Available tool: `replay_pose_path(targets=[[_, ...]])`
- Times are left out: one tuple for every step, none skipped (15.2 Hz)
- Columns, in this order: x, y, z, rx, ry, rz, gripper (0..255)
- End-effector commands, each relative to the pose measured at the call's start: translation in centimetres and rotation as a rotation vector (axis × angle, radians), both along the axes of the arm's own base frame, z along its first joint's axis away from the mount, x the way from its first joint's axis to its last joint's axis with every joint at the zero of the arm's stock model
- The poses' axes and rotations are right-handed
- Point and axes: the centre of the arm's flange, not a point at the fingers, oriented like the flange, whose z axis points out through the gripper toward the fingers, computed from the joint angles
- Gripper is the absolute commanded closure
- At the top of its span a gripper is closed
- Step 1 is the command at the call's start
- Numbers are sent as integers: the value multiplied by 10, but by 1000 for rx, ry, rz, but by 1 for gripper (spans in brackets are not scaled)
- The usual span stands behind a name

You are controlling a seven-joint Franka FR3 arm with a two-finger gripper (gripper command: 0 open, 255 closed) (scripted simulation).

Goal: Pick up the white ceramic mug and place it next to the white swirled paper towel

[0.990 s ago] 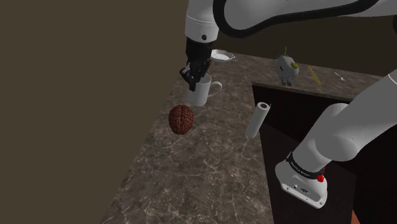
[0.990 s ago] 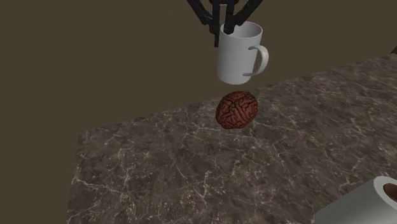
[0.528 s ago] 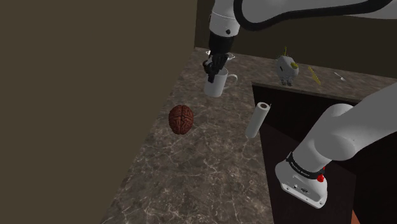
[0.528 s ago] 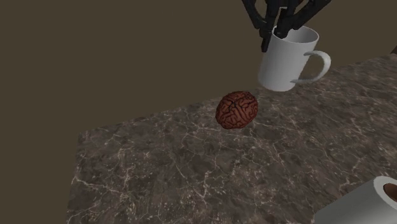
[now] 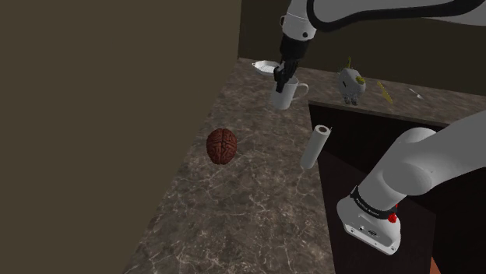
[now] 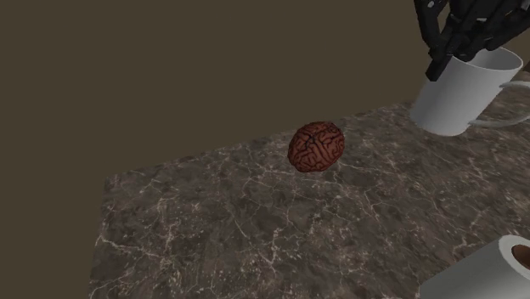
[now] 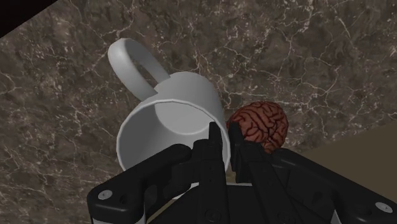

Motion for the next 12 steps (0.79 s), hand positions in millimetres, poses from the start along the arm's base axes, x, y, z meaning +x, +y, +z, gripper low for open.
replay_pose_path(targets=[[0, -21, 0, 0, 0, 1, 255], [0, -21, -5, 0, 0, 1, 255], [0, -21, -10, 0, 0, 1, 255], [0, -21, -16, 0, 0, 1, 255], [0, -21, -21, 0, 0, 1, 255], [0, -21, -26, 0, 0, 1, 255], [0, -21, -31, 0, 0, 1, 255], [0, -21, -37, 0, 0, 1, 255], [0, -21, -42, 0, 0, 1, 255], [0, -21, -47, 0, 0, 1, 255], [0, -21, -53, 0, 0, 1, 255], [0, -21, -58, 0, 0, 1, 255]])
